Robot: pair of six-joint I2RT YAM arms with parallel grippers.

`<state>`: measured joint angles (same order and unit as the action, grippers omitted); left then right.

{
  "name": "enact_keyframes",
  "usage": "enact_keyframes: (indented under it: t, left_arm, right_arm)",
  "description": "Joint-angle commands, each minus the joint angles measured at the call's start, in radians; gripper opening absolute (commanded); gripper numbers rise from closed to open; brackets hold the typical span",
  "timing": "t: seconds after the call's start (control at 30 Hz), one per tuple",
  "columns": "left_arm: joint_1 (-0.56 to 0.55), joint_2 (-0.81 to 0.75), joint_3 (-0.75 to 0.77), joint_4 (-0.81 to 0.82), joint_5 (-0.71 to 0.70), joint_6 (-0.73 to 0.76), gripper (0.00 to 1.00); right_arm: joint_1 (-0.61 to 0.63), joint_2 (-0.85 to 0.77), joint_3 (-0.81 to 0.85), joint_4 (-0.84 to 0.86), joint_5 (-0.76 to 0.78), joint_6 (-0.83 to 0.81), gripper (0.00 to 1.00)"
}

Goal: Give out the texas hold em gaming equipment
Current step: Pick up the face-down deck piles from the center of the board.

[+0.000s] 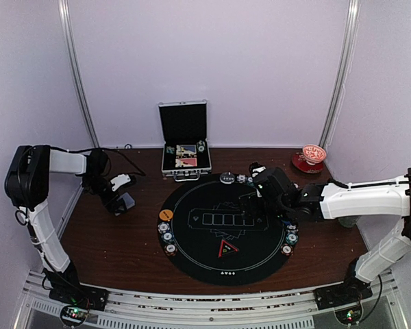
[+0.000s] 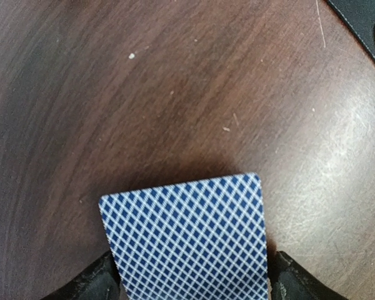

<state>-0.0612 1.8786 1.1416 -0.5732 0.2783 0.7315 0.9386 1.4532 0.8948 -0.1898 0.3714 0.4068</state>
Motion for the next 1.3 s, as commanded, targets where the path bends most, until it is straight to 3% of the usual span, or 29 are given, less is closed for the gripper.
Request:
enact_keyframes:
  t: [0.0,0.23,0.53,0.77,1.07,1.27]
  left_arm:
    - [-0.008,0.062,-0.006,-0.004,-0.010,-0.011,0.83]
    - [-0.014,0.068,-0.004,-0.001,-0.001,-0.013,0.79]
    - [-0.024,0.038,-0.045,-0.007,0.016,0.008,0.58]
    - [-0.024,-0.016,-0.054,-0.007,0.021,-0.001,0.50]
    - [-0.023,-0.072,-0.065,0.003,0.025,-0.004,0.47]
    - [-0.024,-0.086,-0.072,0.024,0.026,-0.015,0.47]
  right_arm:
    - [0.010,0.006,0.021,0.007,0.009,-0.004,1.00]
    - [0.010,0.007,0.020,0.007,0.008,-0.005,1.00]
    - [0.012,0.054,0.060,0.023,-0.086,-0.008,0.97]
    - [0.047,0.172,0.257,-0.026,-0.217,0.028,0.95]
    - [0.056,0.429,0.574,0.033,-0.466,0.164,0.95]
    - [0.060,0.593,0.736,0.071,-0.521,0.216,0.94]
